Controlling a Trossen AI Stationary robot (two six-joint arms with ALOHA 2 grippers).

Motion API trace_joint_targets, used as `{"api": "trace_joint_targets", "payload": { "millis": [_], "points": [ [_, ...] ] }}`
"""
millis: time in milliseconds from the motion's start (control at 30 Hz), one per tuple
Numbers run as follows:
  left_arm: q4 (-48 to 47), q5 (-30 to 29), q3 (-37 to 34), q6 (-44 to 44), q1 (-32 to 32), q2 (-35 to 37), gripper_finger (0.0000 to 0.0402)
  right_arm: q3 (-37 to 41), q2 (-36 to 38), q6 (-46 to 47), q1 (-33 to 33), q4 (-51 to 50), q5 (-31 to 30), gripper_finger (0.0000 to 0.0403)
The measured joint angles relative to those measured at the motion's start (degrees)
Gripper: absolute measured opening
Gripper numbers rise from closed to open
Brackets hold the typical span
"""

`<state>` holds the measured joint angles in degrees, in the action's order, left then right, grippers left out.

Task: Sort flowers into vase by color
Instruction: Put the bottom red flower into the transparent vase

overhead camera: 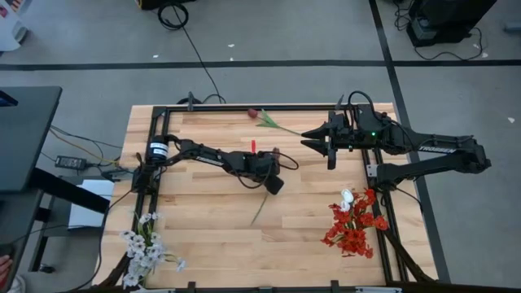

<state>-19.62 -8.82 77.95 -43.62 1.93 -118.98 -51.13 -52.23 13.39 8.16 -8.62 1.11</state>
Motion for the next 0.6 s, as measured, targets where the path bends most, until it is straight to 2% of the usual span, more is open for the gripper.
{"api": "trace_joint_targets", "payload": {
  "millis": [200, 300, 433, 600],
  "points": [
    [-1.19, -0.72, -0.05, 4.24, -0.01, -0.07, 0.0048, 0.0, 0.0, 0.01, 0.0, 0.0, 0.01, 0.0132],
    [-4.05, -0.29, 0.11, 5.71, -0.02, 0.1, 0.0012, 0.0, 0.0, 0.02, 0.0, 0.0, 0.0, 0.0132],
    [-7.05, 4.53, 0.07, 7.26, 1.07, 0.48, 0.0016, 0.0, 0.0, 0.0, 0.0, 0.0, 0.01, 0.0132],
    [-6.88, 7.85, -0.07, 7.44, 1.69, 0.43, 0.007, 0.0, 0.0, 0.01, 0.0, -0.01, 0.01, 0.0132]
  ]
}}
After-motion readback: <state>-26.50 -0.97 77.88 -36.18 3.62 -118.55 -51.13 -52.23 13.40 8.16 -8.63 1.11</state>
